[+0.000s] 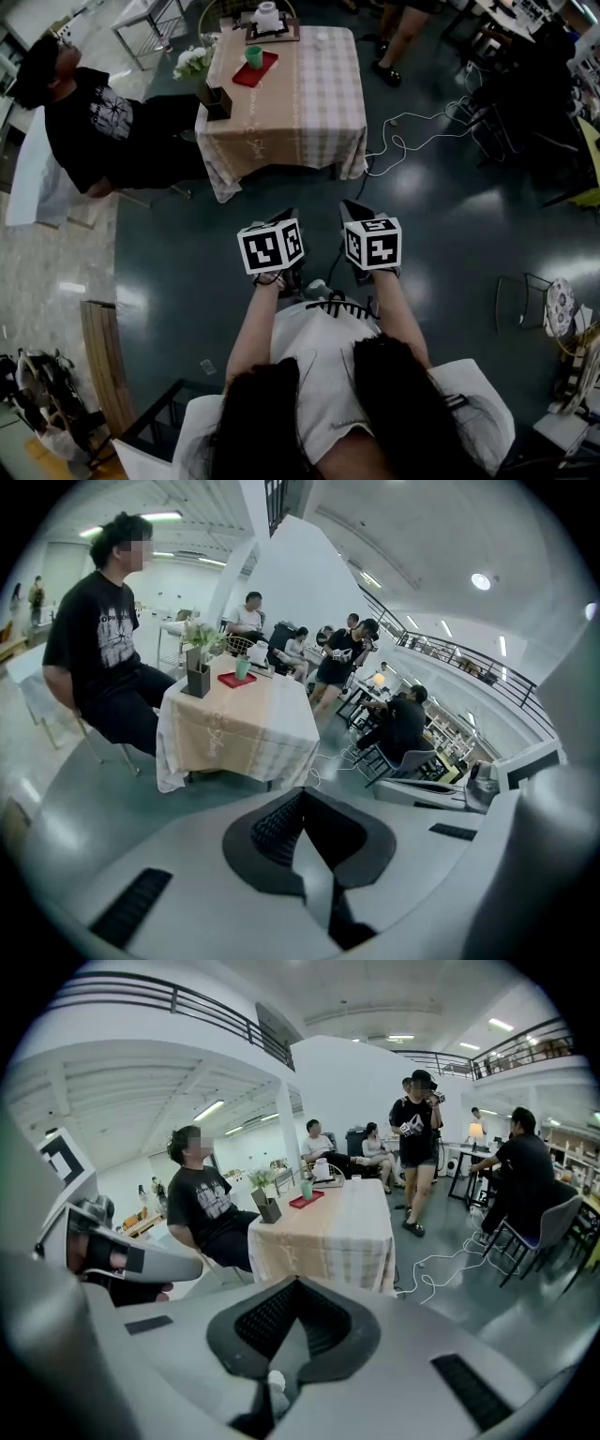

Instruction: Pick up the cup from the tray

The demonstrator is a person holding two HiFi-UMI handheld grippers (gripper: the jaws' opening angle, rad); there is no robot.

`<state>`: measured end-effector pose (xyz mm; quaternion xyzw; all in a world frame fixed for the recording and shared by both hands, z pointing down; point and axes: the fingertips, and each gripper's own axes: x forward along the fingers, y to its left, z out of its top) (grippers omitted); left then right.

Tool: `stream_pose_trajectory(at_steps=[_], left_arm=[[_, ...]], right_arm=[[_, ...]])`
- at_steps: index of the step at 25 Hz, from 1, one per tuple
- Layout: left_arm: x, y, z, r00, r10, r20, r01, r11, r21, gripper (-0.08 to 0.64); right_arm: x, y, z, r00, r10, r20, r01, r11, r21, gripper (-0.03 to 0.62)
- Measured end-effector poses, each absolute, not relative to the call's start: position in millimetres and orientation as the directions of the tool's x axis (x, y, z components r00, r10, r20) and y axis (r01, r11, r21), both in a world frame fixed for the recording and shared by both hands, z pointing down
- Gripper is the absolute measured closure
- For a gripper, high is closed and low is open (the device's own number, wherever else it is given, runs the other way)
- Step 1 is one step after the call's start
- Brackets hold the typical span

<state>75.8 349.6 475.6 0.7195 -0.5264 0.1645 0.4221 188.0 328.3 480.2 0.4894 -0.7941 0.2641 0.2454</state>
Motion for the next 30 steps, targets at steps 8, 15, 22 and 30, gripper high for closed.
stream_pose_trajectory(at_steps=[8,15,22,30], left_arm=[[66,342,480,0.367,-0.626,0.689,-0.897,-0.041,0.440,0.552],[70,310,487,0.395,-0.607,0.690,-0.894,-0.081,0.441,0.552],[70,248,482,0.415,-0.611,0.674,-0.885,-0.100,0.454,0.552],[39,160,485,0.399,-0.599,0.695,-0.889,-0.065,0.454,0.552]], right_arm=[[184,313,473,-0.416,-0.687,0.596,-0.896,0.421,-0.140,0.485],[176,291,476,-0.461,-0.676,0.575,-0.876,0.450,-0.173,0.296],[177,232,468,-0.451,-0.686,0.571,-0.881,0.442,-0.166,0.278],[138,149,475,-0.477,-0.640,0.603,-0.860,0.483,-0.169,0.273]])
